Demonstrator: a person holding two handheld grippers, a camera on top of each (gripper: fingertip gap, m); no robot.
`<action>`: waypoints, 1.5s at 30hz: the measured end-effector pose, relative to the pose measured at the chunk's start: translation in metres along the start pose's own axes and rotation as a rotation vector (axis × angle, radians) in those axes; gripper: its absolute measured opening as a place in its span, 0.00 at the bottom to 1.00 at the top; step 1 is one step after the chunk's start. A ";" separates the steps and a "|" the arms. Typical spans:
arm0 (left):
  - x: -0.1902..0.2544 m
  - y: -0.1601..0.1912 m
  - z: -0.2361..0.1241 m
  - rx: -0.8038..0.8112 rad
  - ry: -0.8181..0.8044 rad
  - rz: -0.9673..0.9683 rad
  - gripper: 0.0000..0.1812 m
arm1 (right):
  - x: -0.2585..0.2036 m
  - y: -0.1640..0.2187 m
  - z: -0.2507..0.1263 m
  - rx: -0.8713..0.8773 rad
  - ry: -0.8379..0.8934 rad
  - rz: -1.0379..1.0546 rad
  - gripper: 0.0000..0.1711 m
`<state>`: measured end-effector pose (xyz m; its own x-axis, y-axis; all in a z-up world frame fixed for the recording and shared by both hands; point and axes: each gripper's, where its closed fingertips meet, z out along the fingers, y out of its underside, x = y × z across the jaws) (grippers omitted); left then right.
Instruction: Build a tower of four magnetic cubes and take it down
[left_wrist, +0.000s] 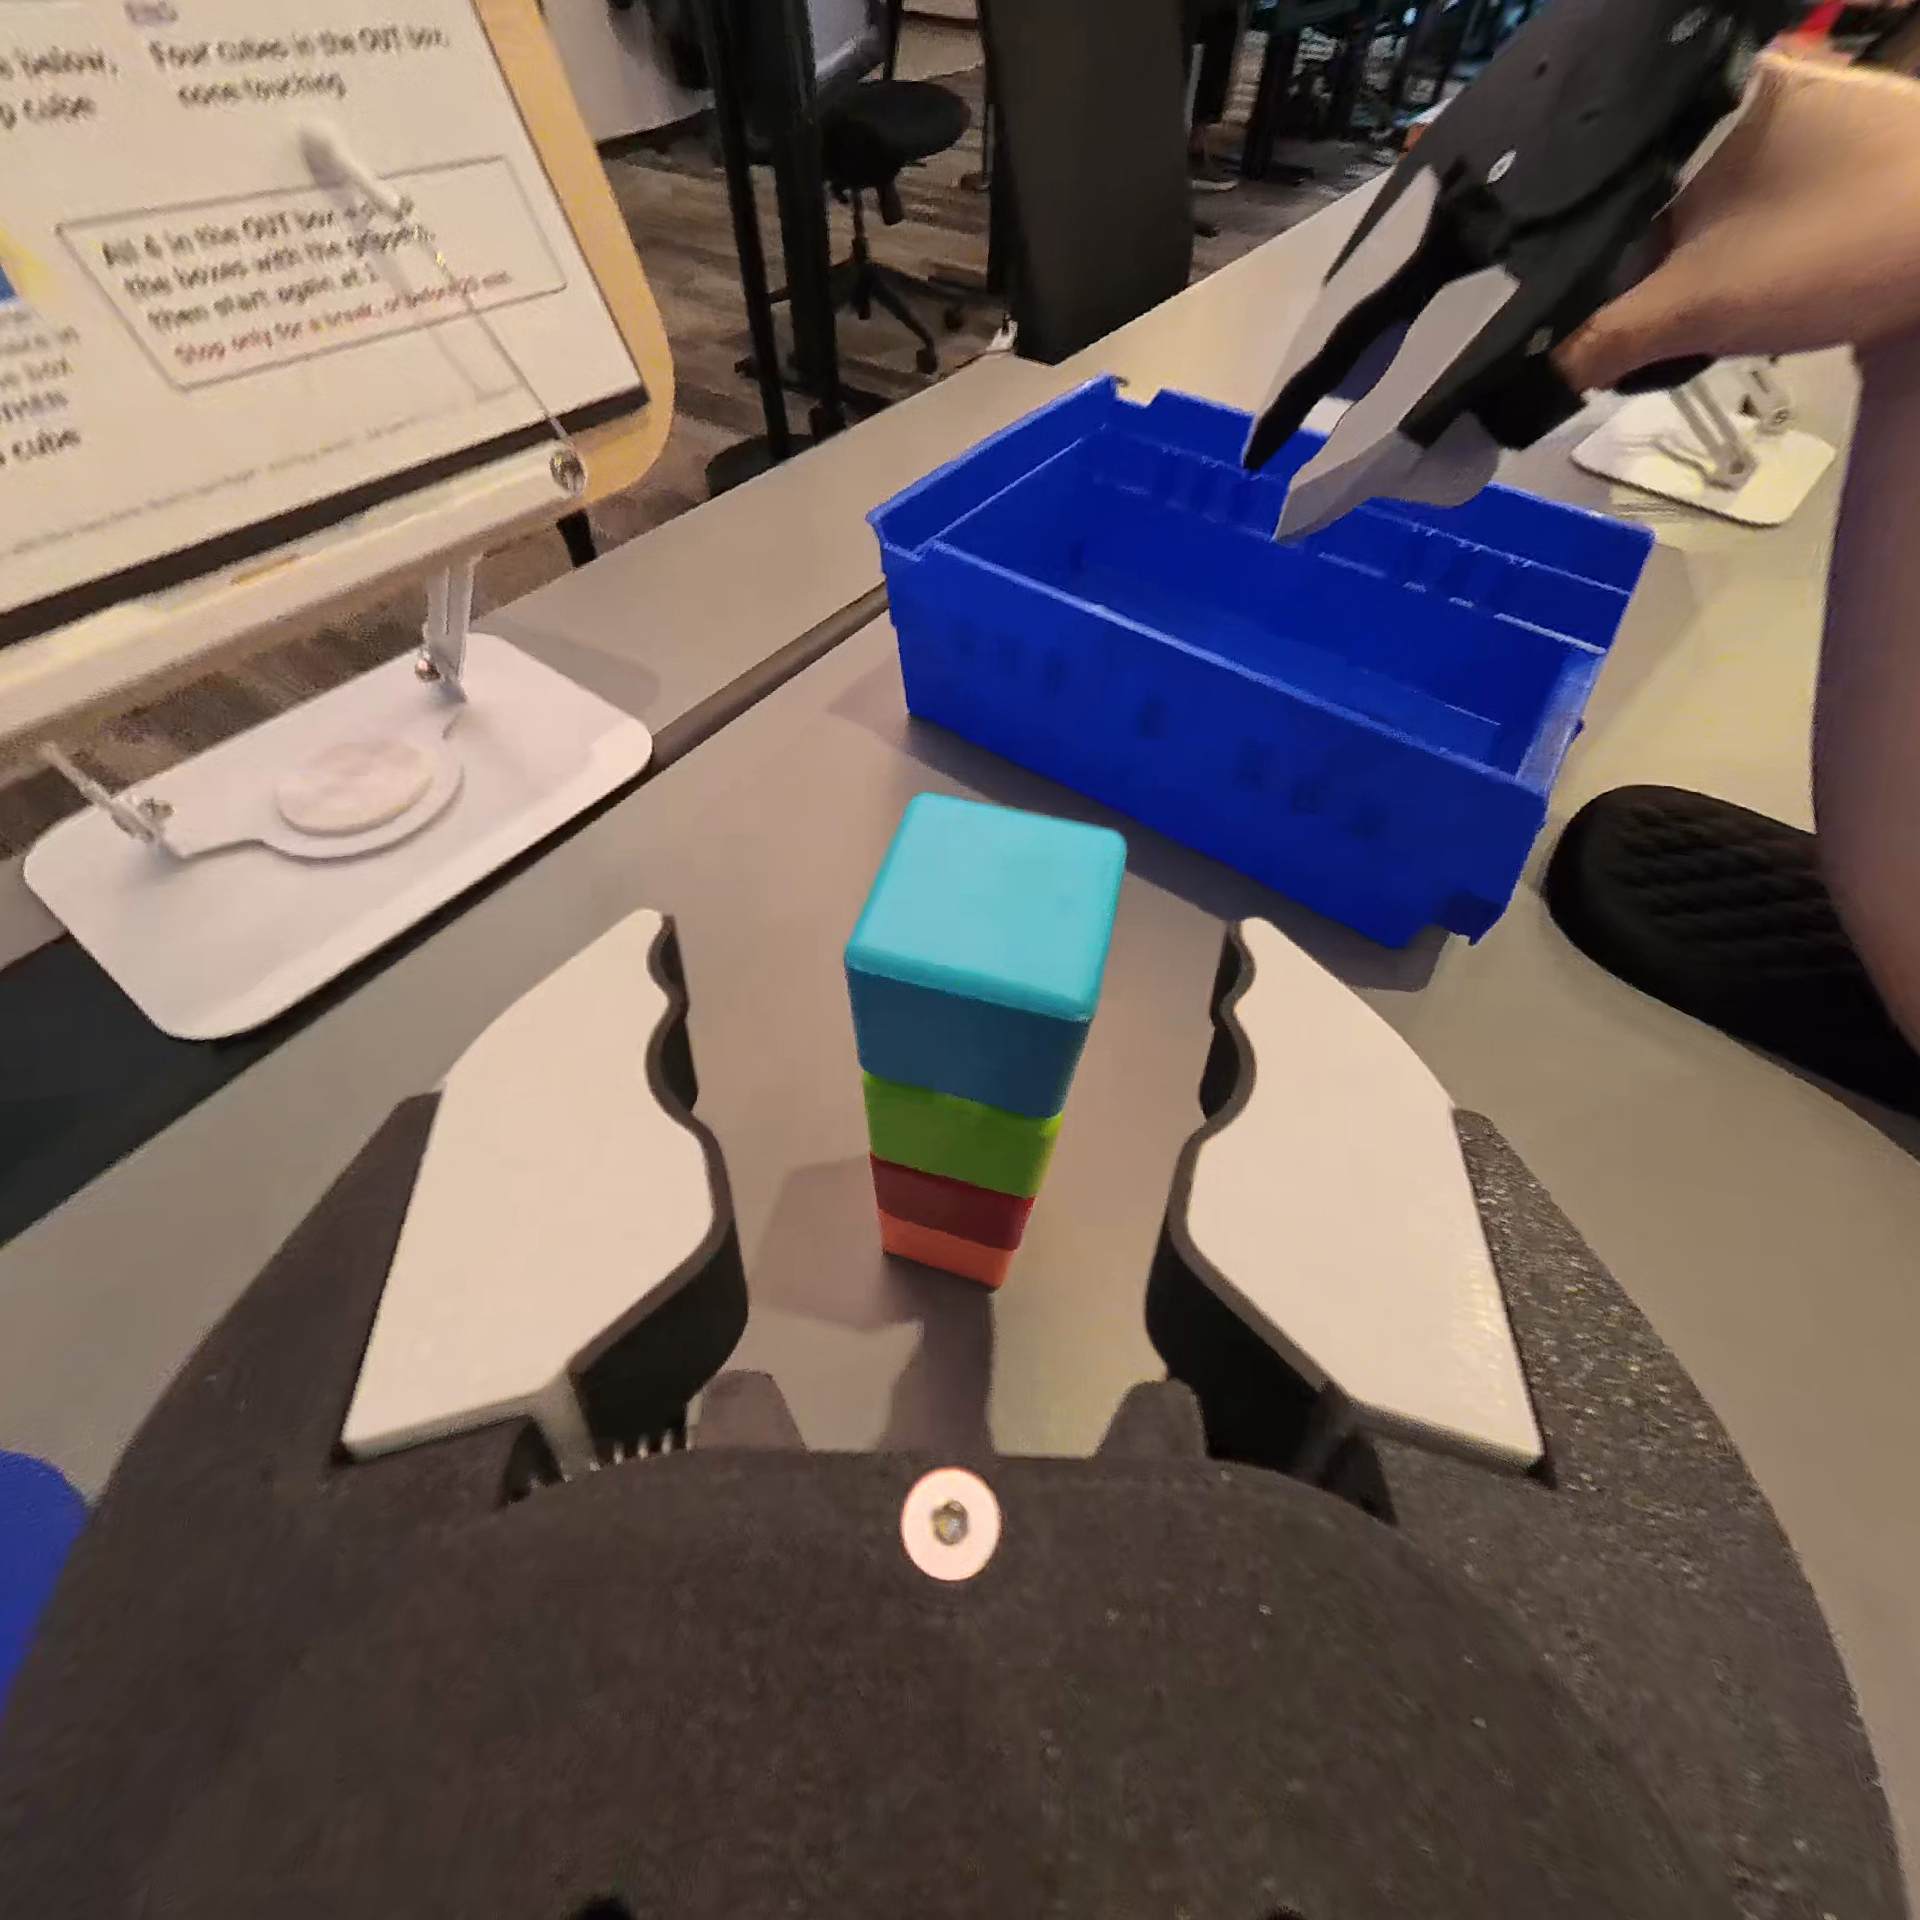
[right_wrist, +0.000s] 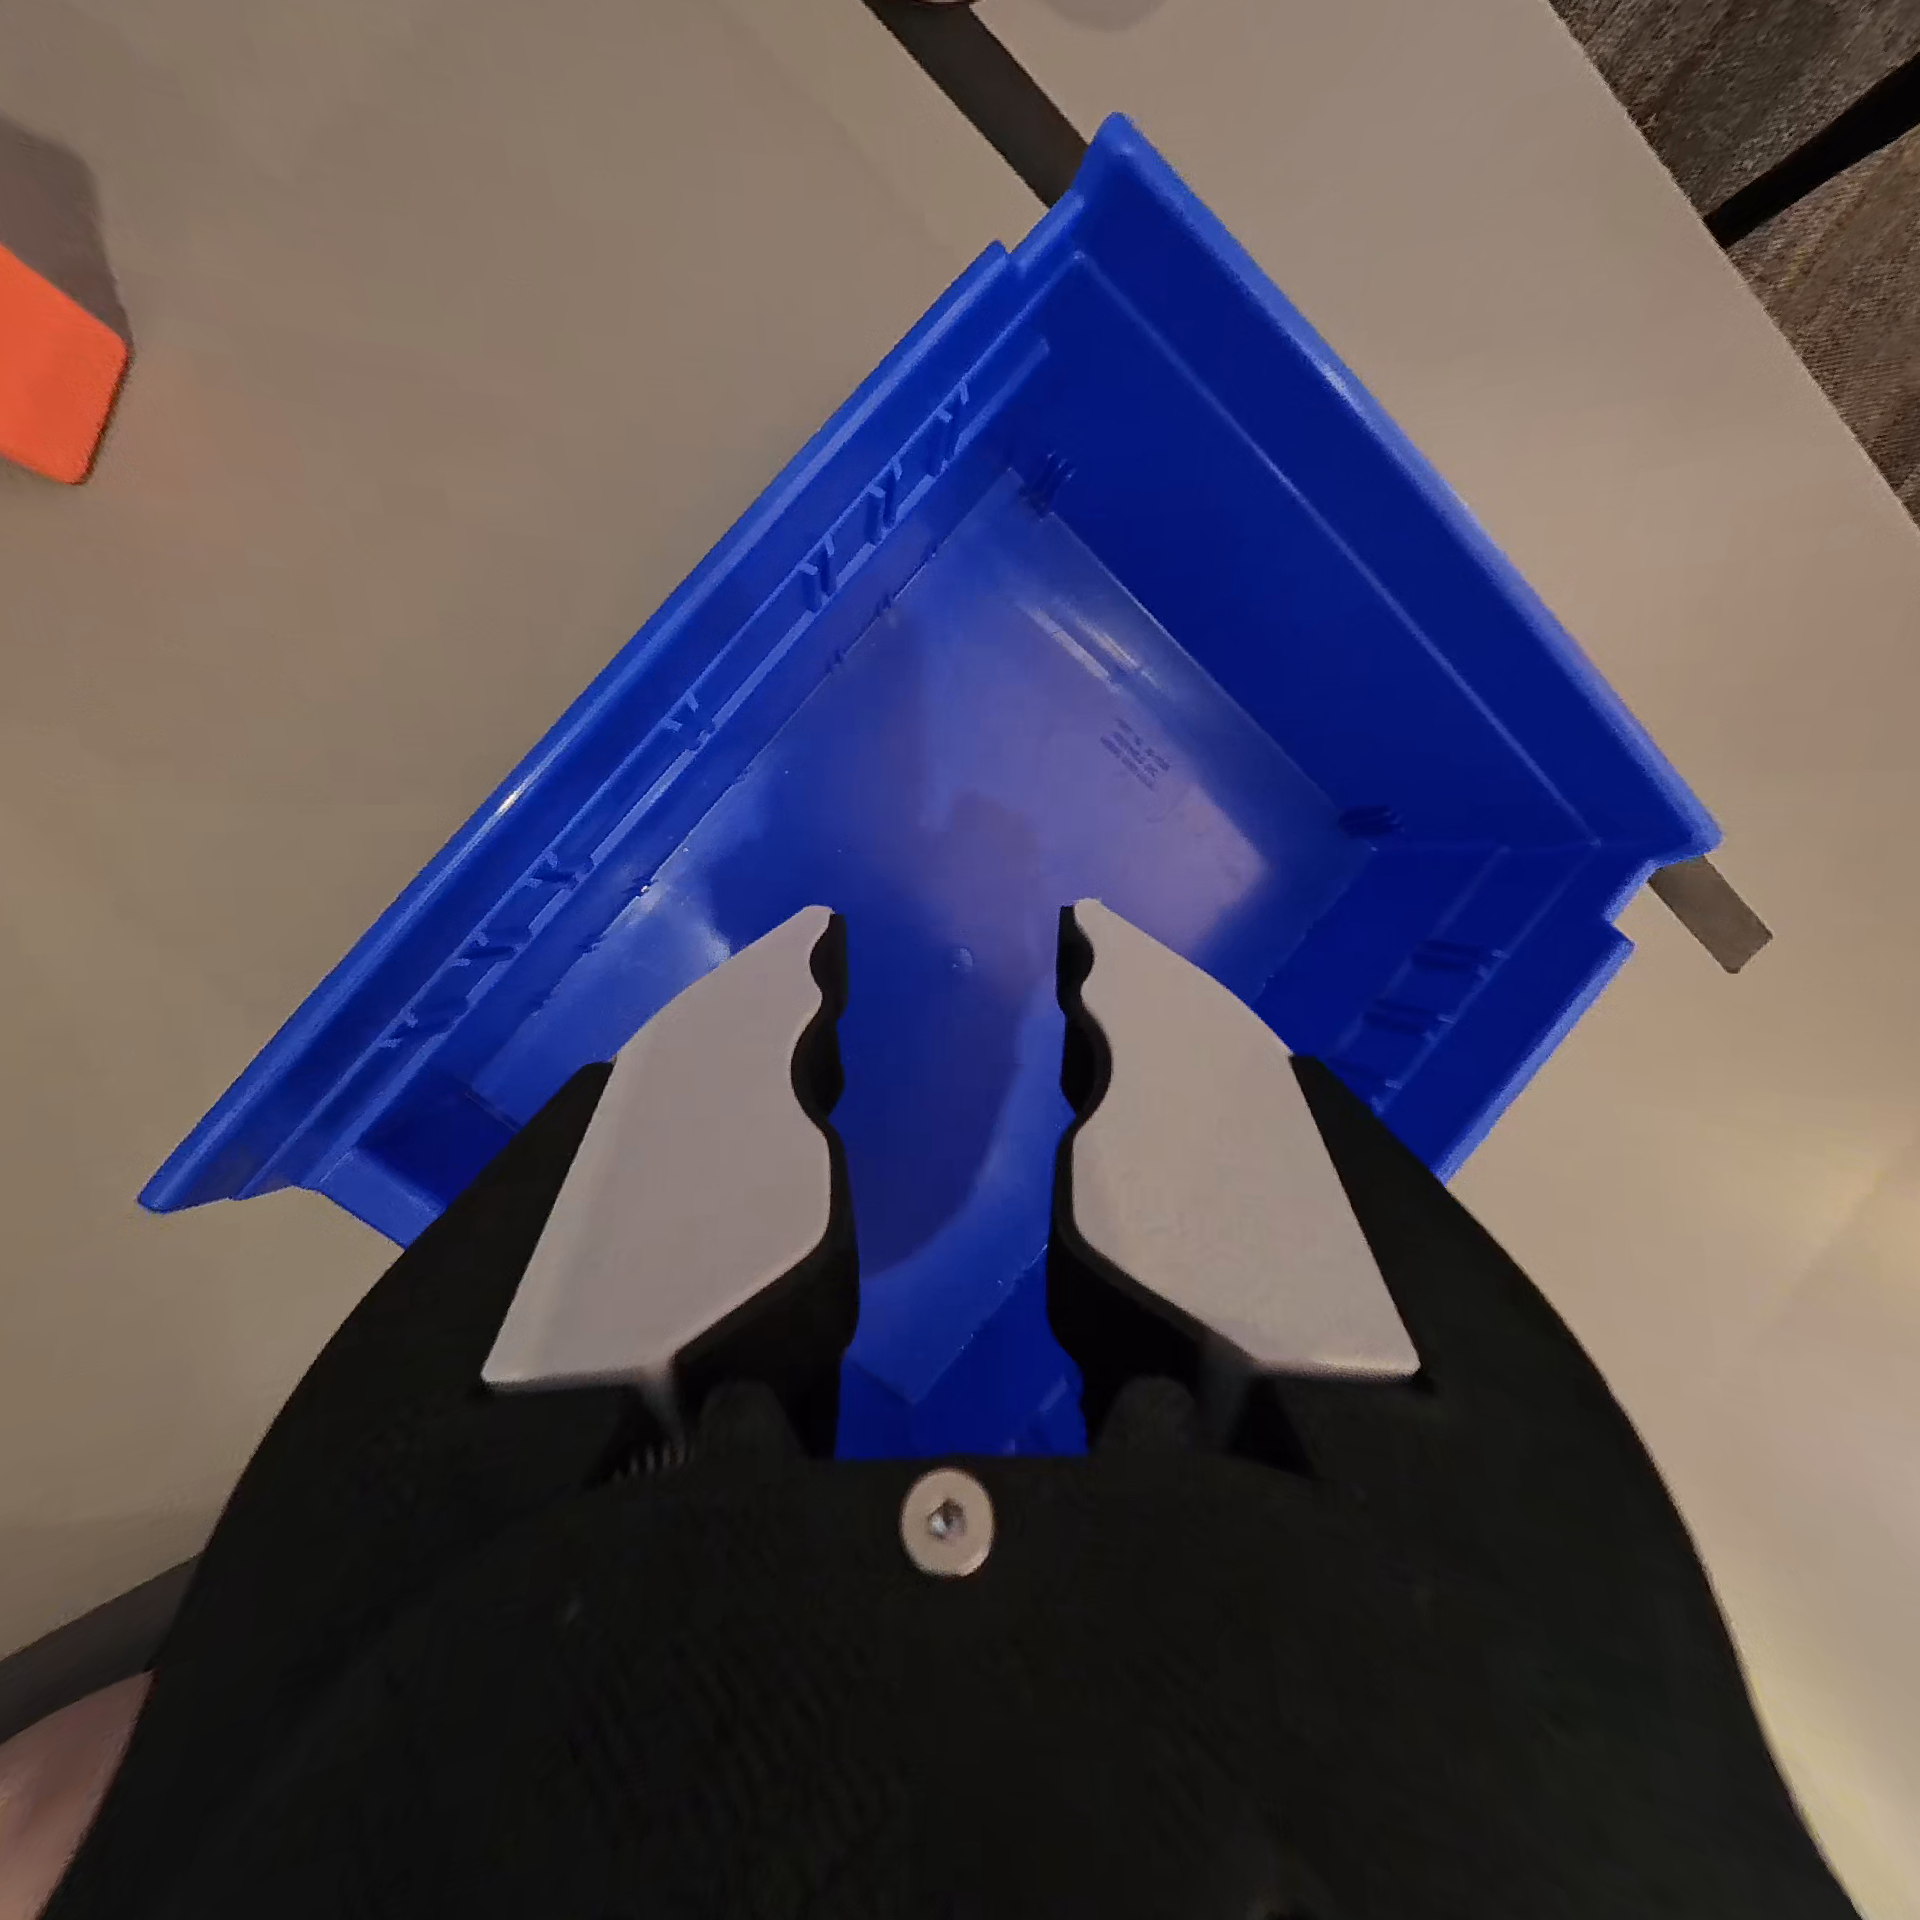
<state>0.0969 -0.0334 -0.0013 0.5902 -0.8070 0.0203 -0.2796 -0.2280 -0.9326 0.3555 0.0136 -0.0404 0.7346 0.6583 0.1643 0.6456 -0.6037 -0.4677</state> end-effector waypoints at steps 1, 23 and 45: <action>-0.001 0.007 0.001 -0.005 -0.021 -0.010 0.54 | 0.001 -0.001 -0.001 0.006 0.001 0.003 0.24; 0.047 0.057 0.025 0.179 0.275 0.044 0.28 | -0.017 -0.047 -0.045 0.262 0.044 -0.063 0.23; 0.054 0.056 0.016 0.251 0.378 0.093 0.27 | -0.245 -0.126 -0.030 0.599 -0.615 -0.591 0.39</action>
<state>0.1253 -0.0813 -0.0581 0.2410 -0.9703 0.0184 -0.0992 -0.0435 -0.9941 0.1003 -0.0854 0.0048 -0.0066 0.9933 0.1151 0.5347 0.1008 -0.8390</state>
